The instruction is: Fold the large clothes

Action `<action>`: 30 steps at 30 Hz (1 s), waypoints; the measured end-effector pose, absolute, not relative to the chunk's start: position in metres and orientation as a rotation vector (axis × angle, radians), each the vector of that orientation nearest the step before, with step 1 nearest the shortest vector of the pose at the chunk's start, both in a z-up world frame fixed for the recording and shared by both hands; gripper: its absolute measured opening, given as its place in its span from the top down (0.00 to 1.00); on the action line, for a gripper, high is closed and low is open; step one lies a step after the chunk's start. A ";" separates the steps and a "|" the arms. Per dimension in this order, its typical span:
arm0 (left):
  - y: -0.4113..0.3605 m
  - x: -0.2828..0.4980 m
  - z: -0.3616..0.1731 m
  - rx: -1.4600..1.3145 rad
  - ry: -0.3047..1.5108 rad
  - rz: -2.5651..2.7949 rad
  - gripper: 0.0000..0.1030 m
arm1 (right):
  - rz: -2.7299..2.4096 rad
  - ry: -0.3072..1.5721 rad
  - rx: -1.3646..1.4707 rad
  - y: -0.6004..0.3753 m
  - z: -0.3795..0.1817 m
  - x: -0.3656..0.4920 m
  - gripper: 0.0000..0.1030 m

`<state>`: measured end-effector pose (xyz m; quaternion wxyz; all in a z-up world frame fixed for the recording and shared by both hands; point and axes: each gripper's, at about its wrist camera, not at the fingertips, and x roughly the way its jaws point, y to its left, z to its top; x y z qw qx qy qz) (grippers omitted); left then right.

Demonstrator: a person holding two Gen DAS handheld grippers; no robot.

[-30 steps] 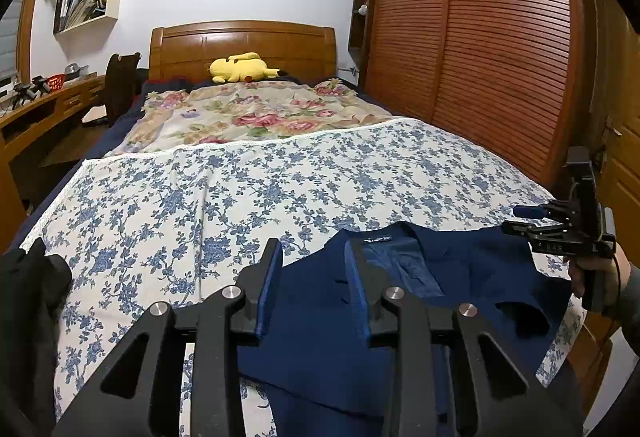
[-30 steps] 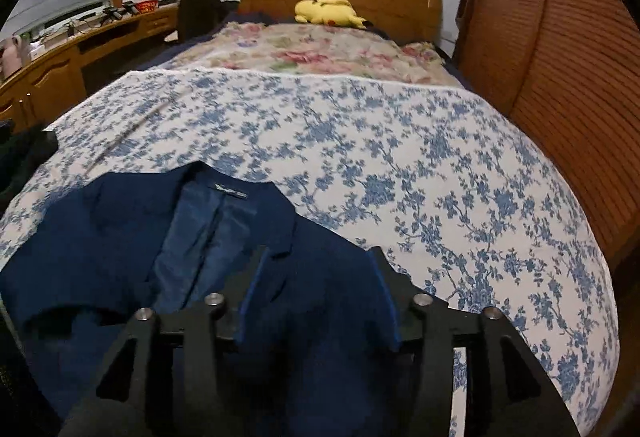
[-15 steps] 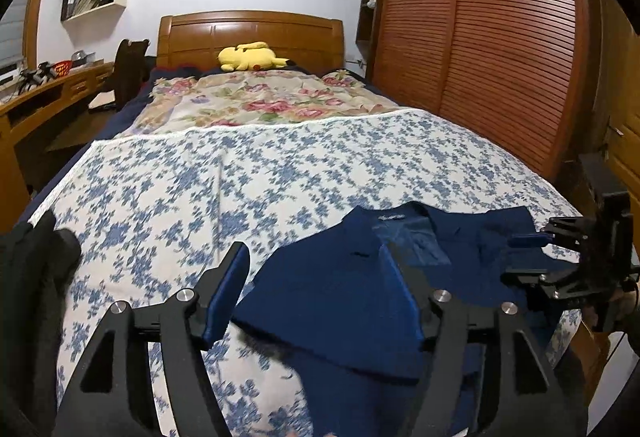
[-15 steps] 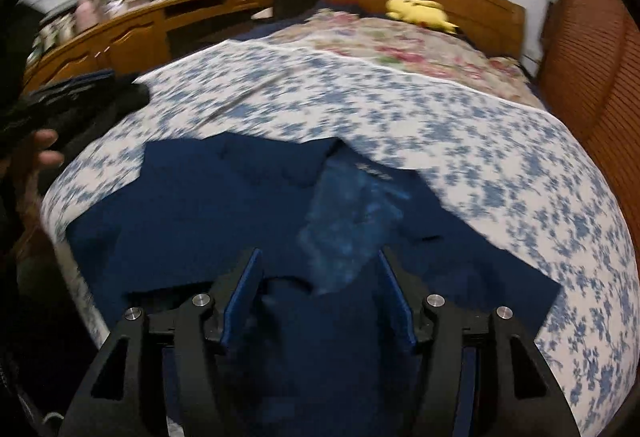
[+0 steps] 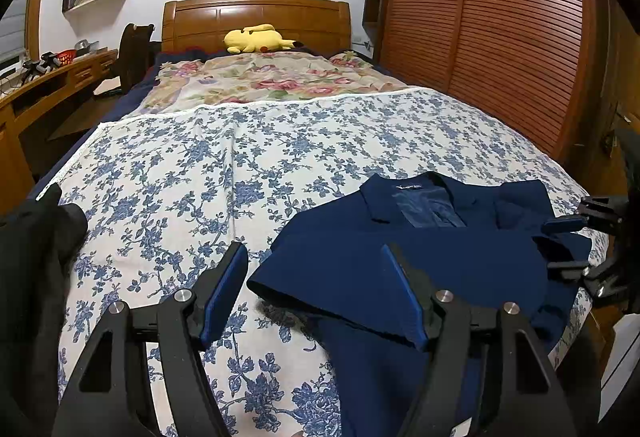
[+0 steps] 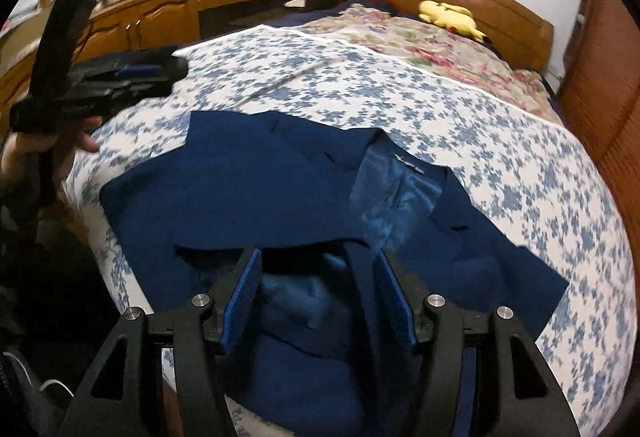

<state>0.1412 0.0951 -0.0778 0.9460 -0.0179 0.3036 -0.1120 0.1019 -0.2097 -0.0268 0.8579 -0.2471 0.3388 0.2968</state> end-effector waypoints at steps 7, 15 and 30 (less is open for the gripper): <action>0.095 0.141 -0.078 -0.034 0.619 -0.226 0.32 | 0.585 0.717 -0.649 -0.181 -0.040 0.134 0.41; 0.108 0.143 -0.084 -0.052 0.629 -0.211 0.32 | 0.703 0.680 -0.606 -0.150 -0.020 0.186 0.99; 0.108 0.152 -0.088 -0.071 0.634 -0.237 0.32 | 0.328 0.811 -0.555 -0.130 -0.045 0.322 0.92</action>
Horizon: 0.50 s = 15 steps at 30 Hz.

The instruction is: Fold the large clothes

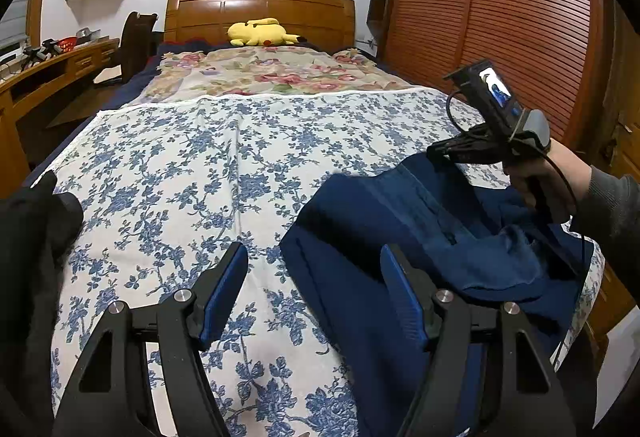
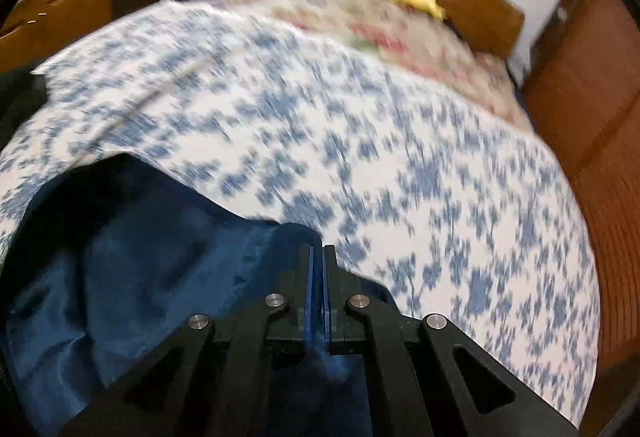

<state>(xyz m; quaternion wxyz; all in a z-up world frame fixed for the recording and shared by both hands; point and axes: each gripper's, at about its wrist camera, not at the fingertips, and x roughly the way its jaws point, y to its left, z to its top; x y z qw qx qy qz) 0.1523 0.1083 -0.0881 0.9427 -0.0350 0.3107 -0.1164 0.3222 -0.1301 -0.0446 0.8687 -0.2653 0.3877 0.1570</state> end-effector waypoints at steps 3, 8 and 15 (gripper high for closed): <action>0.101 0.152 -0.086 -0.065 0.629 -0.250 0.32 | 0.371 0.769 -0.520 -0.139 -0.029 0.304 0.70; 0.086 0.154 -0.080 -0.063 0.615 -0.273 0.32 | 0.442 0.749 -0.463 -0.177 -0.015 0.243 0.49; 0.054 0.154 -0.072 -0.050 0.589 -0.329 0.32 | 0.464 0.783 -0.429 -0.228 -0.025 0.156 0.48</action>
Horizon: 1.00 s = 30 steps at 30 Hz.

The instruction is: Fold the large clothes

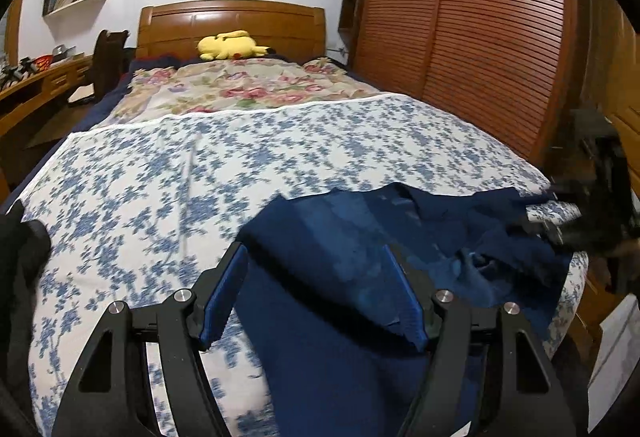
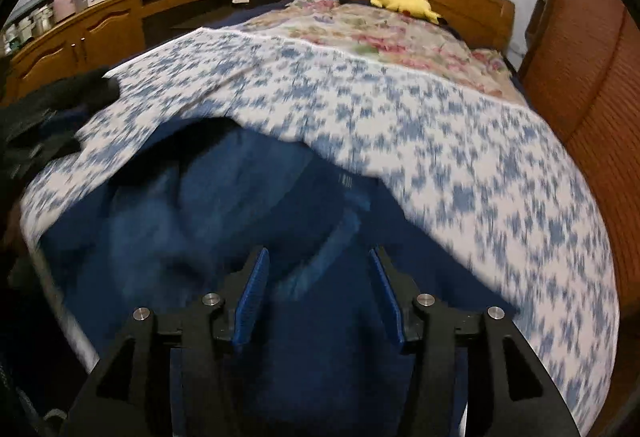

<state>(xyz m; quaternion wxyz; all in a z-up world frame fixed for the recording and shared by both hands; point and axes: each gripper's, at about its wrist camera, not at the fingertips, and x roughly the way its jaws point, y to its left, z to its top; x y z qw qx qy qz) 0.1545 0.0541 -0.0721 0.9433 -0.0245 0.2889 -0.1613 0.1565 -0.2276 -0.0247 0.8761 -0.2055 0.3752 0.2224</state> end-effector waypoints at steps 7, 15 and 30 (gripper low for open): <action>0.028 0.157 -0.073 -0.031 0.597 -0.359 0.32 | 0.472 0.841 -0.446 -0.254 -0.046 0.121 0.48; 0.022 0.156 -0.078 -0.012 0.609 -0.356 0.32 | 0.450 0.935 -0.493 -0.258 -0.051 0.118 0.48; 0.048 0.157 -0.081 -0.042 0.607 -0.305 0.32 | 0.345 0.743 -0.699 -0.209 -0.006 0.208 0.94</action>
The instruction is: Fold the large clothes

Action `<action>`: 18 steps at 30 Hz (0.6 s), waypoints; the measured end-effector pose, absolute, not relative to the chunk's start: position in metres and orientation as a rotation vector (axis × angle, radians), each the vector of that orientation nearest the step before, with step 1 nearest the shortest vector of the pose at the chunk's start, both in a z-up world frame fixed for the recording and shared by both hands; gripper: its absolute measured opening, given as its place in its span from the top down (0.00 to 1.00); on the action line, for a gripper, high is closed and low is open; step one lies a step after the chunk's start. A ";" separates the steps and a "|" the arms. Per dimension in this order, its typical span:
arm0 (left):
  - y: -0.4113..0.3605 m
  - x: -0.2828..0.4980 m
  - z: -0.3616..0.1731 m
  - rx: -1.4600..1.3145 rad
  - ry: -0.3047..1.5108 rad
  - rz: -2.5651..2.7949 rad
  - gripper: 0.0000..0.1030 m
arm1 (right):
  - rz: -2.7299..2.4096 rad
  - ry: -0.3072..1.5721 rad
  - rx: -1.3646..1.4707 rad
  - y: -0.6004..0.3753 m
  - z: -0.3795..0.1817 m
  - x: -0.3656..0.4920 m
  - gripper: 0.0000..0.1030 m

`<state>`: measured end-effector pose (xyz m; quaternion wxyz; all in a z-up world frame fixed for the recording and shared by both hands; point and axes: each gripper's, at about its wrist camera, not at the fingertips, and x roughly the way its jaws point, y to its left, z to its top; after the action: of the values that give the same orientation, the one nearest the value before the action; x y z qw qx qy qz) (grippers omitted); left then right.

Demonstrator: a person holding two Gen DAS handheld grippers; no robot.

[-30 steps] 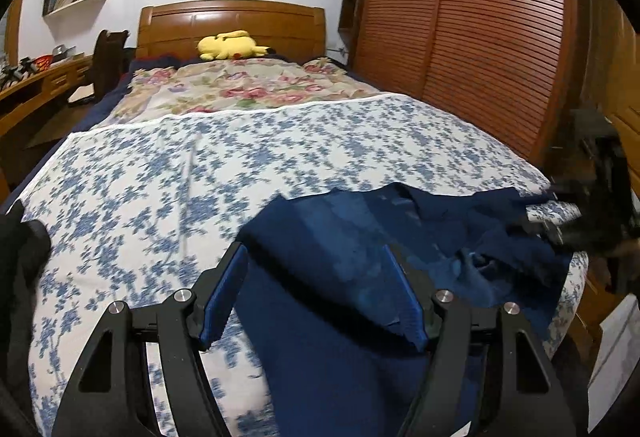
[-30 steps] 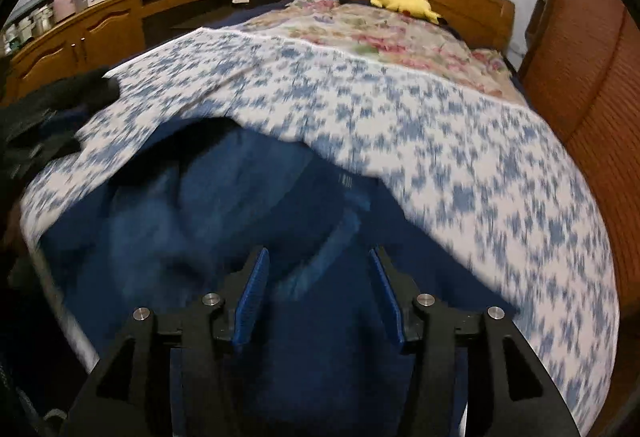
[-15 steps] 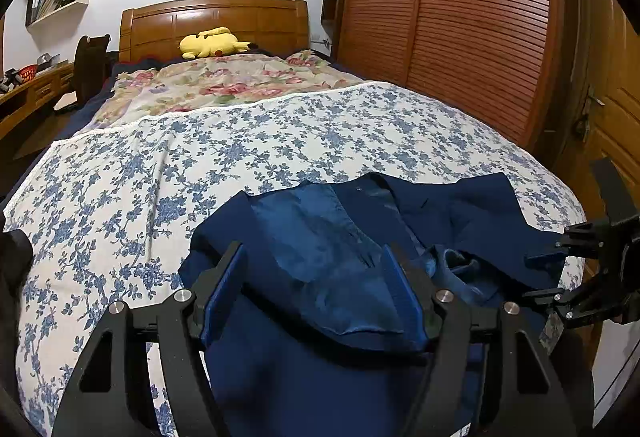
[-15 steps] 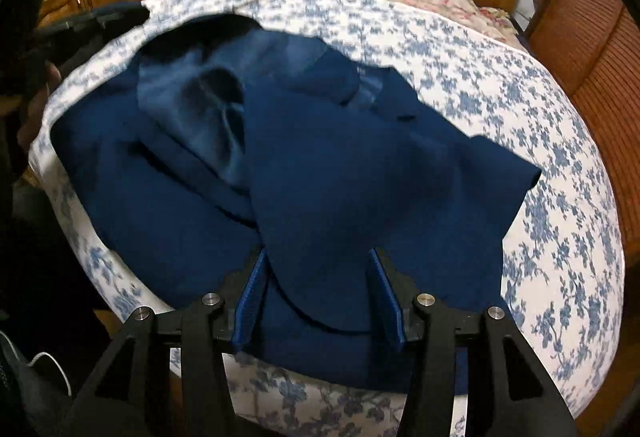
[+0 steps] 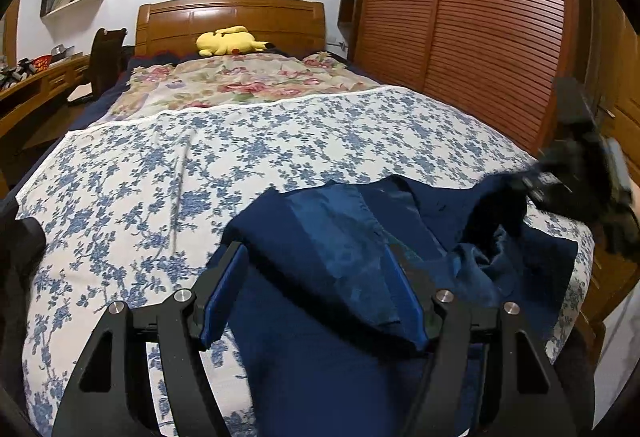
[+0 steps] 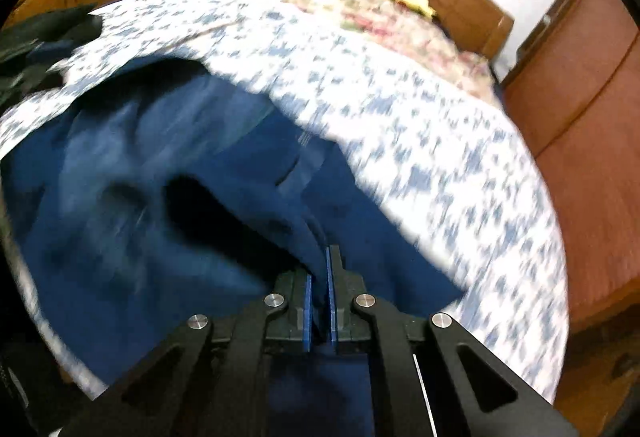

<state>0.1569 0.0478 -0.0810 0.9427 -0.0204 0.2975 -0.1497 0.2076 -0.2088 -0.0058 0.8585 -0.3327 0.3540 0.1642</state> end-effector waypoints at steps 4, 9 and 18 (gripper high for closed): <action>0.058 0.157 -0.083 -0.048 0.609 -0.287 0.32 | 0.345 0.710 -0.762 -0.169 -0.010 0.253 0.94; 0.069 0.160 -0.087 -0.054 0.616 -0.268 0.32 | 0.383 0.754 -0.786 -0.135 -0.037 0.294 0.94; 0.080 0.166 -0.092 -0.079 0.629 -0.247 0.32 | 0.438 0.795 -0.649 -0.140 -0.039 0.321 0.45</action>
<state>0.1664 0.0798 -0.0922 0.9428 -0.0387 0.3083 -0.1210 0.3209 -0.1404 -0.0393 0.8485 -0.3079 0.3770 0.2078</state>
